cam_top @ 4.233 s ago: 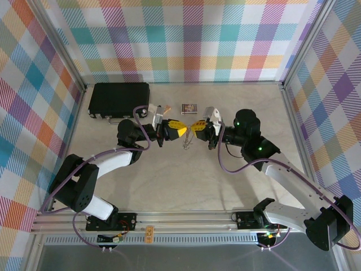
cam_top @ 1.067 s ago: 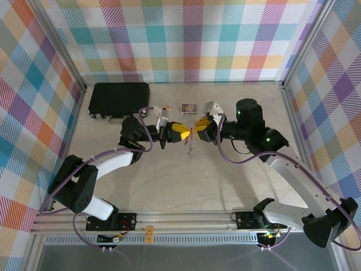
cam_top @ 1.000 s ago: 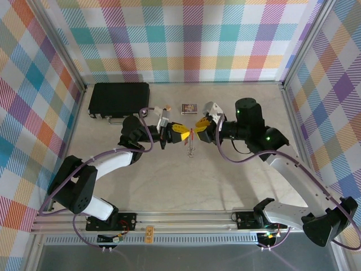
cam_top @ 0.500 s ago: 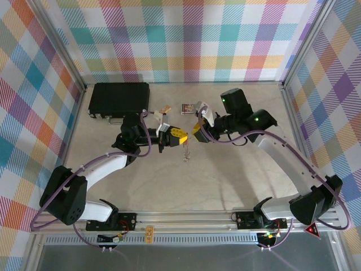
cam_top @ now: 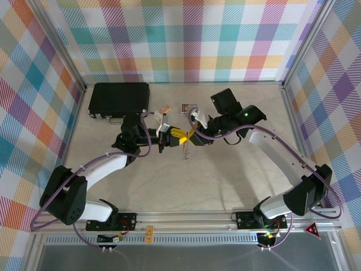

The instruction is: Put the keys on the keyring

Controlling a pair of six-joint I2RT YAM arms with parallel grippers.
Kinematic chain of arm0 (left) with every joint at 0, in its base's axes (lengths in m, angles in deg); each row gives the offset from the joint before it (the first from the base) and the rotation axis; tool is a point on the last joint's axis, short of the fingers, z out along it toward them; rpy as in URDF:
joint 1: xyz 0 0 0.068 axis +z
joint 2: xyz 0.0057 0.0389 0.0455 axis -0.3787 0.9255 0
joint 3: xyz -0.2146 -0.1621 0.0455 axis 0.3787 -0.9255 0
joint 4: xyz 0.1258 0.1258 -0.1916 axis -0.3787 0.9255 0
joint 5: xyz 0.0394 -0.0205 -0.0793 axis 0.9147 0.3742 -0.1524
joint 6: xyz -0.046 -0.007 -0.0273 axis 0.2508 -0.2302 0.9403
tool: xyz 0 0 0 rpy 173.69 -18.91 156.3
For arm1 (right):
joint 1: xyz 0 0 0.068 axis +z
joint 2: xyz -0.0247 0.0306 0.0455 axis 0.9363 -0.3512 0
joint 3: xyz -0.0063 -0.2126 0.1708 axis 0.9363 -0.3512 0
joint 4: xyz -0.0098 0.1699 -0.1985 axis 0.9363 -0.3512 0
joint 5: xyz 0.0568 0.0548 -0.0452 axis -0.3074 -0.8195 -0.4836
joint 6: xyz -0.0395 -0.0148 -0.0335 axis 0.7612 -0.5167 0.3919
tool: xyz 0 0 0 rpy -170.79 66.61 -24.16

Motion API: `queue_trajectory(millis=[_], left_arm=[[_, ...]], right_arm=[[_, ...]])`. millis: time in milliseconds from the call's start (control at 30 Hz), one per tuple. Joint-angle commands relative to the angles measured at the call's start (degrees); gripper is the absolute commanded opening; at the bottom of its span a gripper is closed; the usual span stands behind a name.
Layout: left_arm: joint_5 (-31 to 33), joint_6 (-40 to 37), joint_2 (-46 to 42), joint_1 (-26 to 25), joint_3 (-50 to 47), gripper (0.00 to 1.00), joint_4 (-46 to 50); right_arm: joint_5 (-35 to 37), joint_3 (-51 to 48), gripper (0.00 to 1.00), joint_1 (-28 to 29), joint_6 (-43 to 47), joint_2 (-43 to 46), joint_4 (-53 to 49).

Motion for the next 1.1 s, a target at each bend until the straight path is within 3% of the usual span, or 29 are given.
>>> queue_trajectory(millis=[0, 167, 367, 433, 500, 700, 933, 1067], left_arm=[[-1.02, -1.13, -1.06, -0.40, 0.32, 0.00, -0.20], [-1.17, -1.18, -0.97, -0.49, 0.37, 0.00, 0.11], [-0.75, -0.87, -1.91, -0.67, 0.20, 0.00, -0.40], [-0.07, 0.36, -2.34, -0.67, 0.09, 0.12, -1.62], [0.41, 2.26, -2.80, -0.67, 0.05, 0.16, -2.95], [4.30, 13.66, -3.95, 0.18, -2.13, 0.23, -17.21], [3.80, 26.73, -0.42, 1.08, -2.84, 0.25, -34.83], [2.63, 29.30, 1.61, 1.14, -1.87, 0.26, -36.45]], right_arm=[[-1.08, 1.84, 0.24, 0.31, 1.17, -0.62, -1.17], [-1.10, 1.74, 0.07, 0.39, 1.07, -0.63, -0.41], [-1.38, 0.15, 0.00, 0.40, 0.48, 0.01, 2.05], [-1.87, -1.44, 0.00, 0.36, 0.05, 0.83, 4.34], [-2.15, -3.69, 0.00, 0.35, -0.73, 2.26, 7.61], [-2.58, -14.06, 0.00, 0.22, -4.84, 8.96, 24.83], [-1.96, -26.65, 0.00, -0.42, -10.69, 16.66, 48.83], [-3.03, -29.82, 0.00, -1.18, -14.78, 18.34, 56.56]])
